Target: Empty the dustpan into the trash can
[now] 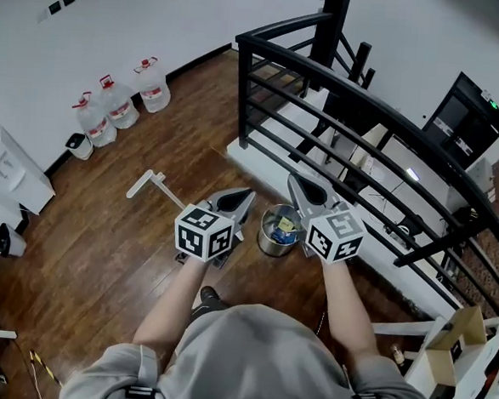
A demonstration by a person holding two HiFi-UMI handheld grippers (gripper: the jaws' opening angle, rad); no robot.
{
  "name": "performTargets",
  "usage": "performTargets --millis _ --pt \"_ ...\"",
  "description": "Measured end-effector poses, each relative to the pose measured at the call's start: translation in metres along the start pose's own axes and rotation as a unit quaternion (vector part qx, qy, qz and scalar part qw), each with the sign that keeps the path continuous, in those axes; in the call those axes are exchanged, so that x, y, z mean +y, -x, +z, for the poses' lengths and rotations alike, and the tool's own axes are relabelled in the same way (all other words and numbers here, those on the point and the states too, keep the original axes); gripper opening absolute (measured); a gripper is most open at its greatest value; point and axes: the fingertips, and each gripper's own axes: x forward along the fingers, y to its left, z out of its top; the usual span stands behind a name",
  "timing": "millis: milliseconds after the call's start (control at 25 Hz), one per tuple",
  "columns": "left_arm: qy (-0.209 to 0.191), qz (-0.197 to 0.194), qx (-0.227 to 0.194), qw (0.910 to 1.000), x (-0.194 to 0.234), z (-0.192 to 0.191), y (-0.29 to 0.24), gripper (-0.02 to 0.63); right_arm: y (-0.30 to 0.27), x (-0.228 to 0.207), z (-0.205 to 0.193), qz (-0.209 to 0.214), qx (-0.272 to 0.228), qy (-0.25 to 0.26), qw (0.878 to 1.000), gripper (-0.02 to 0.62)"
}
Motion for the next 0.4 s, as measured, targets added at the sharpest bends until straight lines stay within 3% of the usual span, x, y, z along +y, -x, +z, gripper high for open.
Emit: performTargets --millis 400 --pt "0.002 0.007 0.000 1.0000 -0.0103 -0.0045 -0.0036 0.005 0.0084 -0.0040 -0.0030 0.009 0.003 0.001 1.000 0.002"
